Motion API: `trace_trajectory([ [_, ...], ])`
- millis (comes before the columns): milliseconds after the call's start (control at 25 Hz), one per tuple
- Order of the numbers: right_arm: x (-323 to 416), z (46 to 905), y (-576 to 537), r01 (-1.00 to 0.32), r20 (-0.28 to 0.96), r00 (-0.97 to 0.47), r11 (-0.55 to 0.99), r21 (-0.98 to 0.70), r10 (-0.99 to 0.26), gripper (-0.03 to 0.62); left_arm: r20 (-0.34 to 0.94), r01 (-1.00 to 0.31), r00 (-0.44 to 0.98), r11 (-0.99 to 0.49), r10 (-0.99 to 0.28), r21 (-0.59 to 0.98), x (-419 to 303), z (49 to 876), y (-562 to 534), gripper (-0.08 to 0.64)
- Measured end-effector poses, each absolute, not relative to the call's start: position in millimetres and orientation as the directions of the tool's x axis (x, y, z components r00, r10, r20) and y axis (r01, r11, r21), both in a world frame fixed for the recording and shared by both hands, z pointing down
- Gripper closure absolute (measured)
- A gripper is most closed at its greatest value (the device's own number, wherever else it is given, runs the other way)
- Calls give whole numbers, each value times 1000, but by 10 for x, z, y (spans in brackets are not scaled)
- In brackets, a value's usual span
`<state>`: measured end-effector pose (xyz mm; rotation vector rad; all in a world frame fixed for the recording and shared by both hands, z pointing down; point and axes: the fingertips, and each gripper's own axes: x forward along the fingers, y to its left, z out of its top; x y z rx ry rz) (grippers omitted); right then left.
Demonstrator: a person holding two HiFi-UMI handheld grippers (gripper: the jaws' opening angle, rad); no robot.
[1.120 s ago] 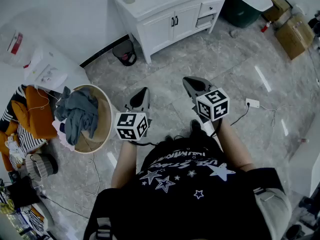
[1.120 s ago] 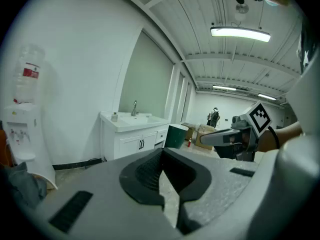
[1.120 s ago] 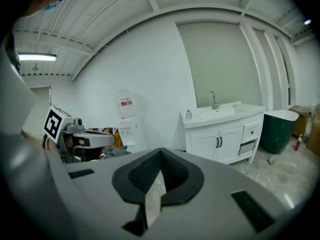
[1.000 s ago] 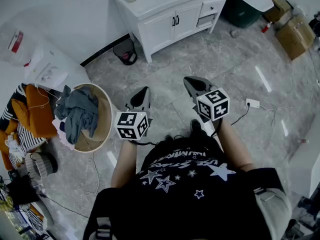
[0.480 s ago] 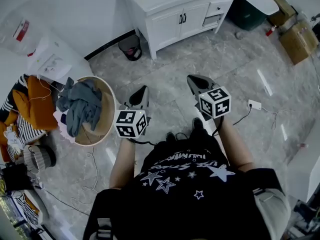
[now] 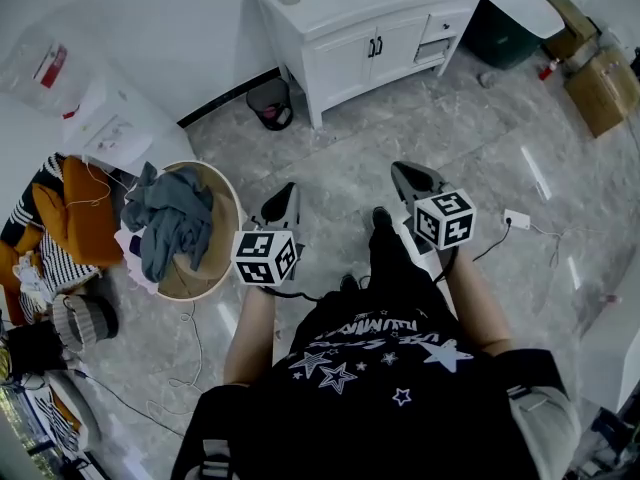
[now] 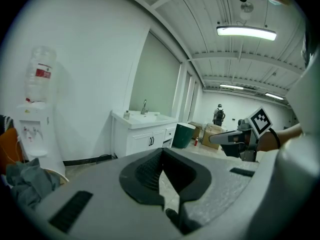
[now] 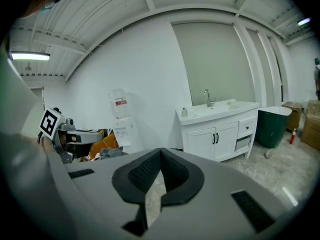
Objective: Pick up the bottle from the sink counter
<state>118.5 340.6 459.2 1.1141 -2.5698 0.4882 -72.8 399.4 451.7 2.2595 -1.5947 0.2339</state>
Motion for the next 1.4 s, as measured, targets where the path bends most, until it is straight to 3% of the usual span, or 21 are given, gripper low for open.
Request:
trace_trajectory([
  [1400,1080,4830,-1192,-616,378,-778,726,-305,-501,586,395,-975,186,-119,-900,188,-655,4556,-220,552],
])
